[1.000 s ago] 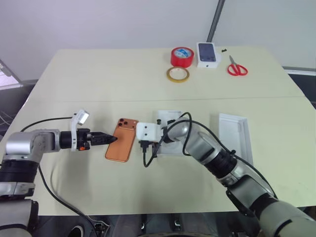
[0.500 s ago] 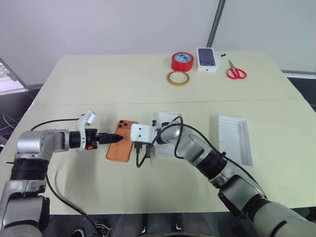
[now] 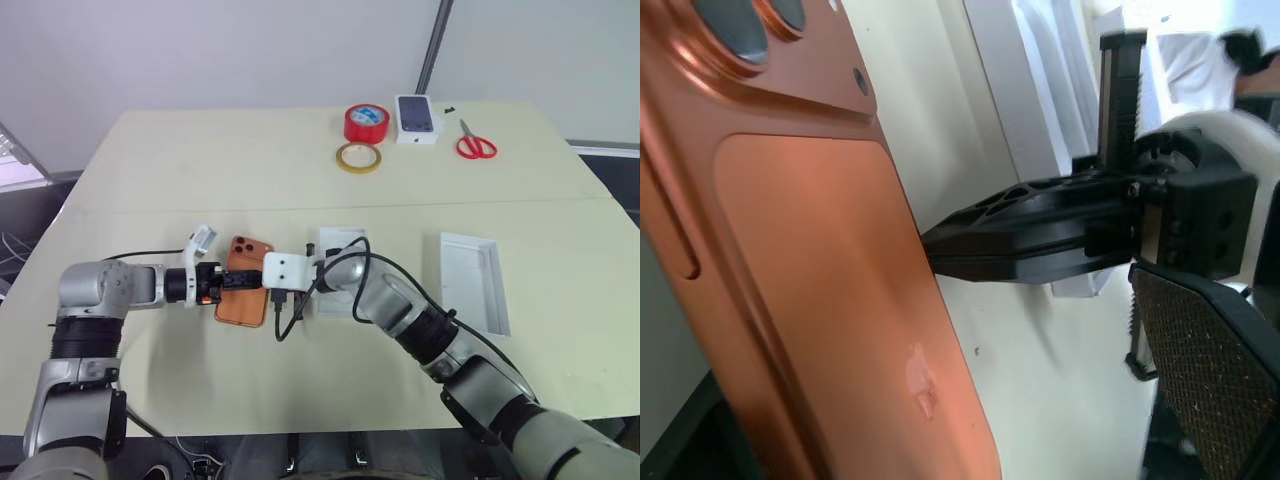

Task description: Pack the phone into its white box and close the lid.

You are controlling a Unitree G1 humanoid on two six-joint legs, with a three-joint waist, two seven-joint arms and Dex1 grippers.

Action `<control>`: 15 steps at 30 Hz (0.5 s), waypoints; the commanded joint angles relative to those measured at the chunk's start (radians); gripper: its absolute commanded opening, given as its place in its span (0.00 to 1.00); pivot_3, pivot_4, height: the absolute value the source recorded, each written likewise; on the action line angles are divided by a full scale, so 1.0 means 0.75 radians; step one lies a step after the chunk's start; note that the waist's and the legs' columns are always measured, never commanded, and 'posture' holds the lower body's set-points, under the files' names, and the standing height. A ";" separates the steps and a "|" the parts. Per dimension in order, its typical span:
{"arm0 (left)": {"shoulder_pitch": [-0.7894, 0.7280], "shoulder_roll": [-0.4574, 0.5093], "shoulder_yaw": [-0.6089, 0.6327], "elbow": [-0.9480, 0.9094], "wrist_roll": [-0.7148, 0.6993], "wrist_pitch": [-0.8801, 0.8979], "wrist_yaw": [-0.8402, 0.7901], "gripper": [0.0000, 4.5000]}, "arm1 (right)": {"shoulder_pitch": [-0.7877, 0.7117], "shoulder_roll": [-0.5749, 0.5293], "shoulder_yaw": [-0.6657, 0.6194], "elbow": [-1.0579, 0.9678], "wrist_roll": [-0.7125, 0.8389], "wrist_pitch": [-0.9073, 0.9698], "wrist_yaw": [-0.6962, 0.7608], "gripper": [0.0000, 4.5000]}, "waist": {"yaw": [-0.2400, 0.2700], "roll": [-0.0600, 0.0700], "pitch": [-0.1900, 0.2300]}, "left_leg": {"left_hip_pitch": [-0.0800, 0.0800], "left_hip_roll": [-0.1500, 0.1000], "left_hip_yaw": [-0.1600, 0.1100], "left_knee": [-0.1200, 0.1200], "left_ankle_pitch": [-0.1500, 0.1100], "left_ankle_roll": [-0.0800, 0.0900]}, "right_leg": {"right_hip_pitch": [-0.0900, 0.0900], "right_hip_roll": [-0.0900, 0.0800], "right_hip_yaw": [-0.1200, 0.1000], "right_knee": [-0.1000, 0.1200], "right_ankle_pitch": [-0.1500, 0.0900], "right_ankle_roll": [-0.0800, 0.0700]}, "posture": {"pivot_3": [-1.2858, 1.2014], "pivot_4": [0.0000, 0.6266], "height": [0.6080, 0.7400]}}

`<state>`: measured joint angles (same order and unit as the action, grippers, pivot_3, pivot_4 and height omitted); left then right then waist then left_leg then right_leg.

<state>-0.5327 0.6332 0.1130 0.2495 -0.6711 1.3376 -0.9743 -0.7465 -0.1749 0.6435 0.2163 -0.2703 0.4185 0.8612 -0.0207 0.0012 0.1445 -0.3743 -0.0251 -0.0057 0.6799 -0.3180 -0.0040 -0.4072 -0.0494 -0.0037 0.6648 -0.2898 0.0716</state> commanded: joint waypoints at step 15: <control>0.060 0.069 0.090 0.134 -0.056 0.001 -0.018 0.62 | 0.025 -0.009 0.003 -0.005 -0.024 0.003 -0.005 0.00 | -0.018 -0.002 0.002 | -0.002 0.000 0.000 -0.002 0.000 0.000 | -0.002 -0.001 0.000 -0.001 0.000 0.000 | 0.52 0.24 1.00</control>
<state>-0.4921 0.6742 0.1726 0.3488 -0.7083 1.3400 -0.9887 -0.7362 -0.1761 0.6426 0.2065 -0.2709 0.4074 0.8593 -0.0341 -0.0006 0.1460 -0.3758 -0.0251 -0.0058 0.6787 -0.3181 -0.0041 -0.4086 -0.0500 -0.0036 0.6643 -0.2898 0.0715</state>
